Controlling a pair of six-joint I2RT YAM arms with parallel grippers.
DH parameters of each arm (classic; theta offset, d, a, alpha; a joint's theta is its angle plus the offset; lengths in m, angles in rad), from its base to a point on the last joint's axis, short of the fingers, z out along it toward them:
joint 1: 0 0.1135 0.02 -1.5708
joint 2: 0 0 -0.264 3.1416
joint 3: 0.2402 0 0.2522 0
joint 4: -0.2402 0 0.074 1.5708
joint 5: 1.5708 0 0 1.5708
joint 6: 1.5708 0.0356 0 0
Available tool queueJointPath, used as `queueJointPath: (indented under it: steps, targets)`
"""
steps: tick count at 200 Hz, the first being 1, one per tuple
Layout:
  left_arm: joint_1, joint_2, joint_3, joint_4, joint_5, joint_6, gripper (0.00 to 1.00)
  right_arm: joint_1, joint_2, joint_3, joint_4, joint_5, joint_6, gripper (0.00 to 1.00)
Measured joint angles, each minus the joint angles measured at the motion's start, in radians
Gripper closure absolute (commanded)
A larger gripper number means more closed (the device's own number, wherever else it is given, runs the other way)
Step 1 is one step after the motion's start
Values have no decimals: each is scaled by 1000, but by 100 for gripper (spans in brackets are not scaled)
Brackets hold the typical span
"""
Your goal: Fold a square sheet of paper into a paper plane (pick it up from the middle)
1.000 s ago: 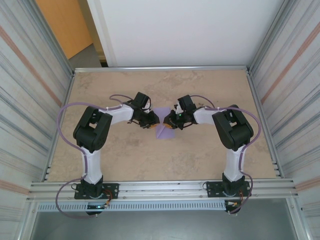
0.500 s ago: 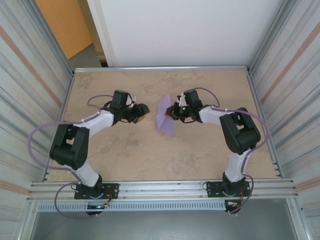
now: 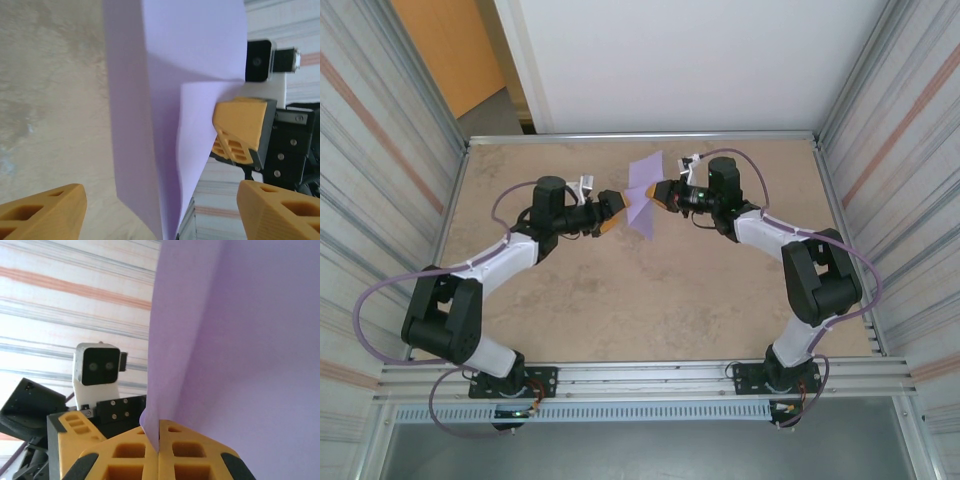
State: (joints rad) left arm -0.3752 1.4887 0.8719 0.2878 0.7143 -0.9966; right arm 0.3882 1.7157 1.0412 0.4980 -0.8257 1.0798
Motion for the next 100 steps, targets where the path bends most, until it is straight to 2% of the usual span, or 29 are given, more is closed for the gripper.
queueJointPath:
  steps: [27, 46, 100]
  targets:
    - [-11, 6, 6, 43, 42, -14, 22, 0, 0, 0, 66, -36, 71, 95]
    - [-11, 20, 10, 87, 65, -37, 27, 0, 0, 0, 100, -53, 108, 94]
    - [-11, 42, 23, 169, 101, -93, 54, -1, 0, 0, 130, -80, 145, 92]
